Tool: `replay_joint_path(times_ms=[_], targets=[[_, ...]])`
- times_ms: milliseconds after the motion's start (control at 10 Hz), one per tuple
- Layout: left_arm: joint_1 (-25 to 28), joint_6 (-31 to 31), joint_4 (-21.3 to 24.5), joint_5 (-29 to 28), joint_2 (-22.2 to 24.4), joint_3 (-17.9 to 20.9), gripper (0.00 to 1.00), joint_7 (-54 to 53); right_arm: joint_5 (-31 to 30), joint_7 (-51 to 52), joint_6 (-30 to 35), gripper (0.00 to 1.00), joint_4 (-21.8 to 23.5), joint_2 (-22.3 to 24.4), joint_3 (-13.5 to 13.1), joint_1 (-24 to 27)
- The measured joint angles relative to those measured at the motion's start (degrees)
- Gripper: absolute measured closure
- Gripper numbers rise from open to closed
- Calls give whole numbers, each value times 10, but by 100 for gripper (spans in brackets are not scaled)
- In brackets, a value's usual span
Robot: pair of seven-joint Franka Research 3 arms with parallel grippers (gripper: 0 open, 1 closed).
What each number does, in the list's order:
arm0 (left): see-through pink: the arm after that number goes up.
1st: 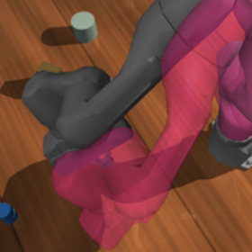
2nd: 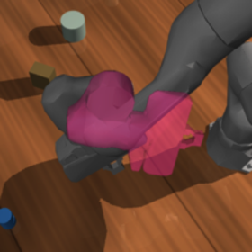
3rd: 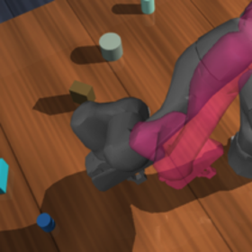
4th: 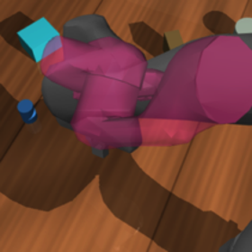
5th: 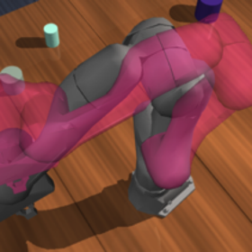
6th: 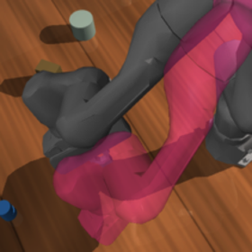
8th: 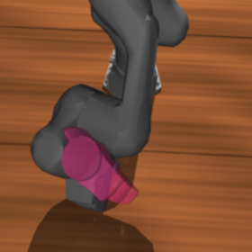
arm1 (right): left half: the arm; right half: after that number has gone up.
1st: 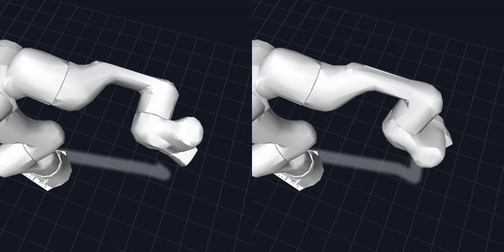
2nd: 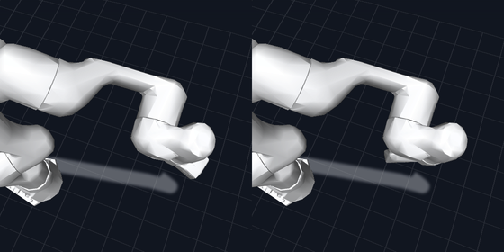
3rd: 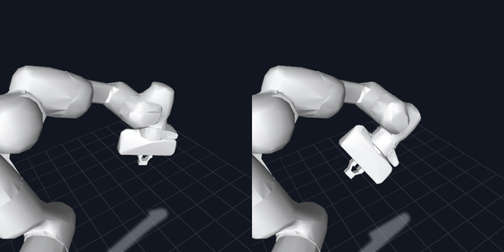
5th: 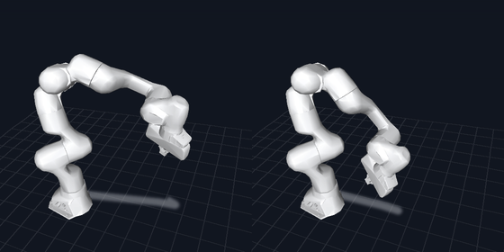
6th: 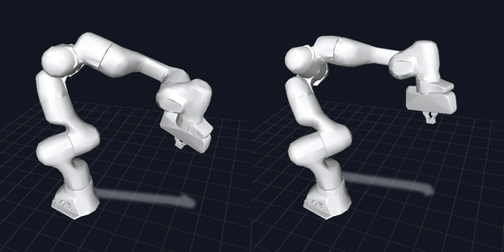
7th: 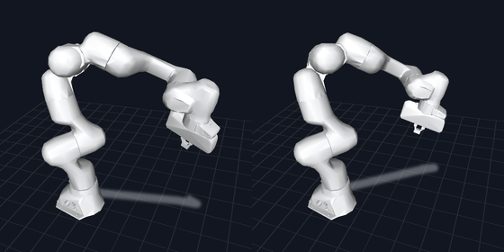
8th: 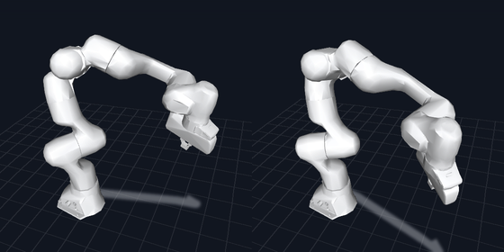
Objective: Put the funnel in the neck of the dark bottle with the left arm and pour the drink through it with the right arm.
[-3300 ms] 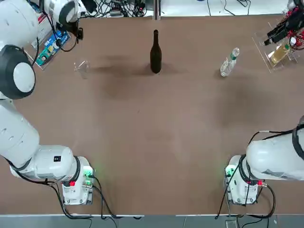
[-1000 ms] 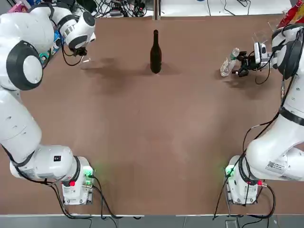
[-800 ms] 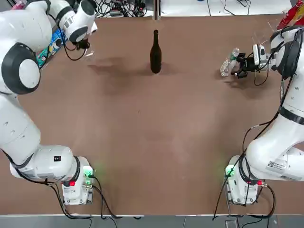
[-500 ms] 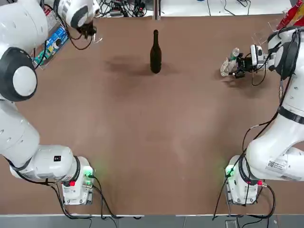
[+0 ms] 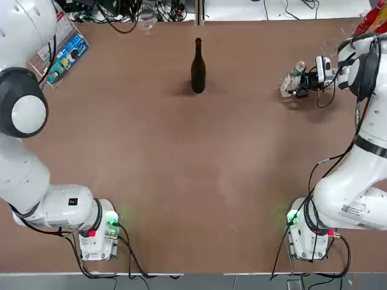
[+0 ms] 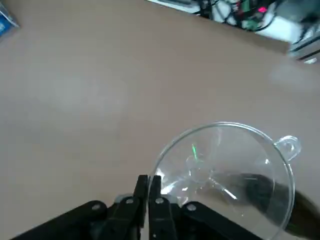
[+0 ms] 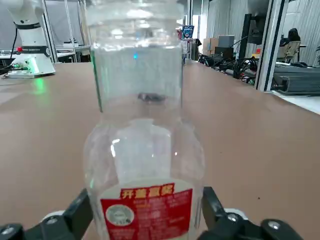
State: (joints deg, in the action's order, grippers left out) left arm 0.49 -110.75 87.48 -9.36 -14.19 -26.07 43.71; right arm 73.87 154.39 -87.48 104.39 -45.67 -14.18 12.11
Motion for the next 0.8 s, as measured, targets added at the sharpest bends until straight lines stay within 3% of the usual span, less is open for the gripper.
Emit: replay_joint_path(times_ms=[800], targets=[[-15, 7, -63, 26, -33, -129, 95, 22, 0, 3, 1, 28, -19, -13, 1, -1]])
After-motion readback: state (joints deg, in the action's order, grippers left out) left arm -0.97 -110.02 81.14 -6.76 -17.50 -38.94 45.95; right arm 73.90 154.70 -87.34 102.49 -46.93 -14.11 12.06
